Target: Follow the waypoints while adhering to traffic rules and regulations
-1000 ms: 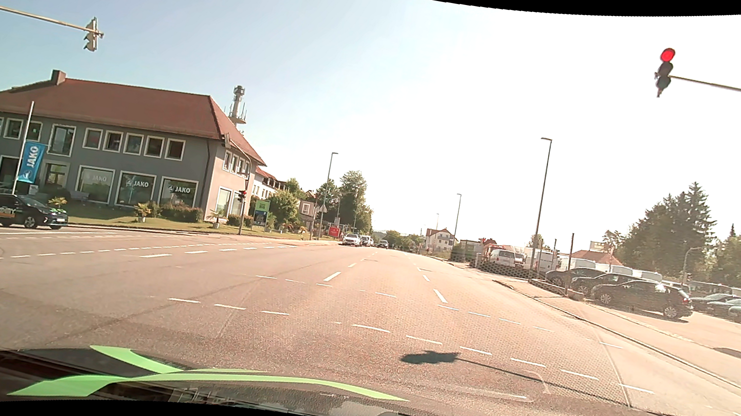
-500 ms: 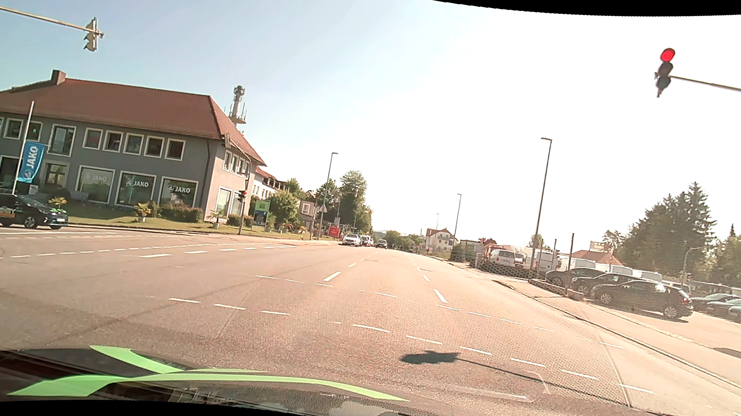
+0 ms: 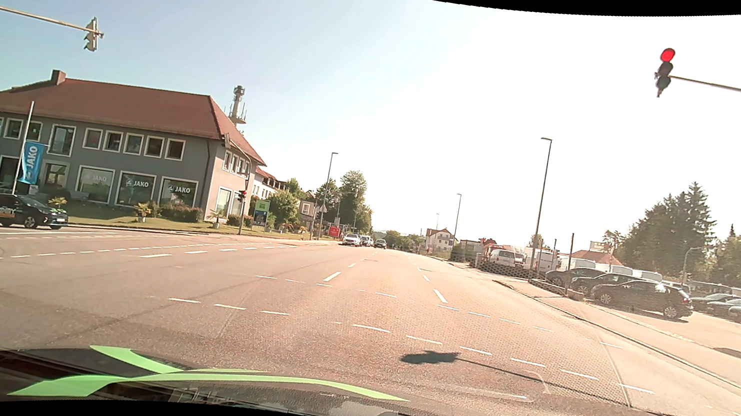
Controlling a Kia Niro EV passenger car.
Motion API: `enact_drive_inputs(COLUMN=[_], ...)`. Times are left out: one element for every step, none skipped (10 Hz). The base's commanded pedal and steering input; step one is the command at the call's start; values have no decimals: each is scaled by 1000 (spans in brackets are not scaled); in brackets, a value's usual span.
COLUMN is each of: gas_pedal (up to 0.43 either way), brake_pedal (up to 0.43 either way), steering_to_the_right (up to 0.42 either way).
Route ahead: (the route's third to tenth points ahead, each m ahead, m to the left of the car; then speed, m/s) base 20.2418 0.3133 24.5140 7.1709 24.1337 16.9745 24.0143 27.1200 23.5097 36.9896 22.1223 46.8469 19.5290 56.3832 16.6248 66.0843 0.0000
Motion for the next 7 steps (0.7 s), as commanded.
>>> enact_drive_inputs(gas_pedal=[0,0,0,0,0,0,0], brake_pedal=[280,280,280,280,280,280,280], steering_to_the_right=[-11,-11,-11,-11,-11,-11,-11])
